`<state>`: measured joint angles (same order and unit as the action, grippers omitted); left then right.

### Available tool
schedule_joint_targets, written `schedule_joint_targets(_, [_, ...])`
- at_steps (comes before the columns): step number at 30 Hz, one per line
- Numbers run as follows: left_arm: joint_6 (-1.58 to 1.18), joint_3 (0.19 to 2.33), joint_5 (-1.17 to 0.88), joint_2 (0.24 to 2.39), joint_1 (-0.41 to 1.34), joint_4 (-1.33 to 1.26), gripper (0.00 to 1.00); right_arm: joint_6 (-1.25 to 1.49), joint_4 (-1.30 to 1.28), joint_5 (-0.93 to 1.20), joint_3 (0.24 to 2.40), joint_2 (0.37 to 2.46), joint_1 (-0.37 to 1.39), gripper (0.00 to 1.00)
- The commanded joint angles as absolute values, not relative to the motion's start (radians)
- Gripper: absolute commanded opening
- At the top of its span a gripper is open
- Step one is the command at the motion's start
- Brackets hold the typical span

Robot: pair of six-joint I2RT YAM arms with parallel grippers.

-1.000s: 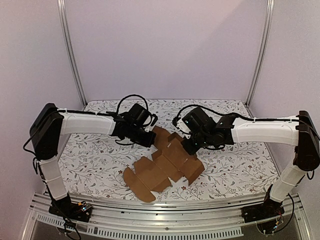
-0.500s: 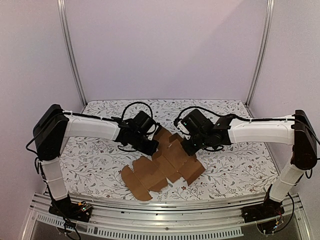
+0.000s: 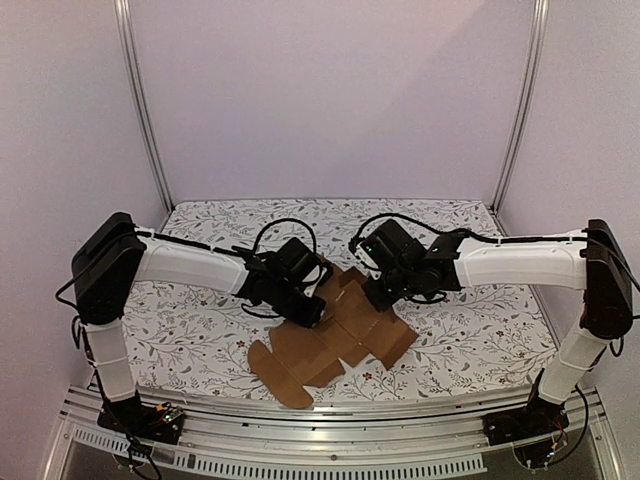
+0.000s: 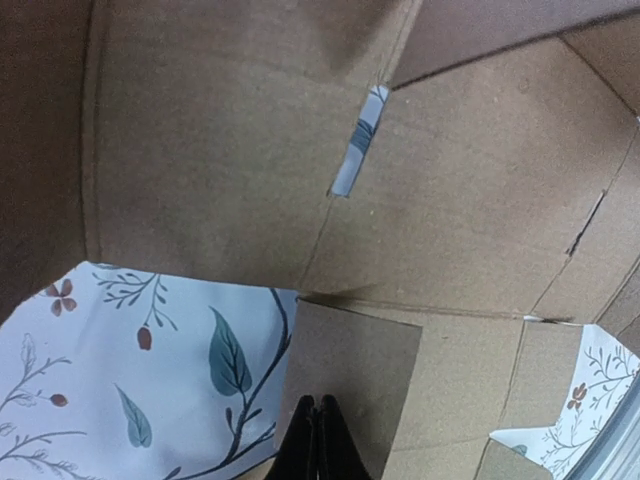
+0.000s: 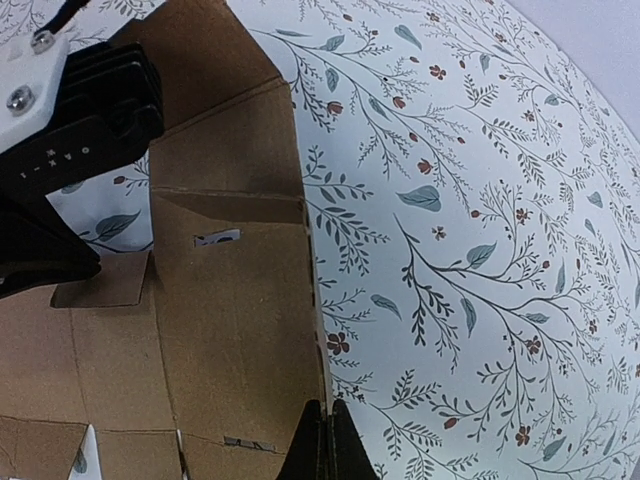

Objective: Fold the paper box

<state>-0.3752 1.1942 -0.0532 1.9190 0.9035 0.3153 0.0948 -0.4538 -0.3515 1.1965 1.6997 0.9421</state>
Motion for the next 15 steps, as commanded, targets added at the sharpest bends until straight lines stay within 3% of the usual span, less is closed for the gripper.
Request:
schedule_joint_targets(1, [-0.403, 1.172, -0.068, 1.963, 0.937, 0.283, 0.00, 0.121, -0.457, -0.372, 1.179, 1.724, 0.939, 0.00])
schedule_joint_targets(15, [-0.384, 1.188, -0.022, 1.943, 0.959, 0.300, 0.00, 0.107, -0.456, -0.375, 1.143, 1.709, 0.940, 0.00])
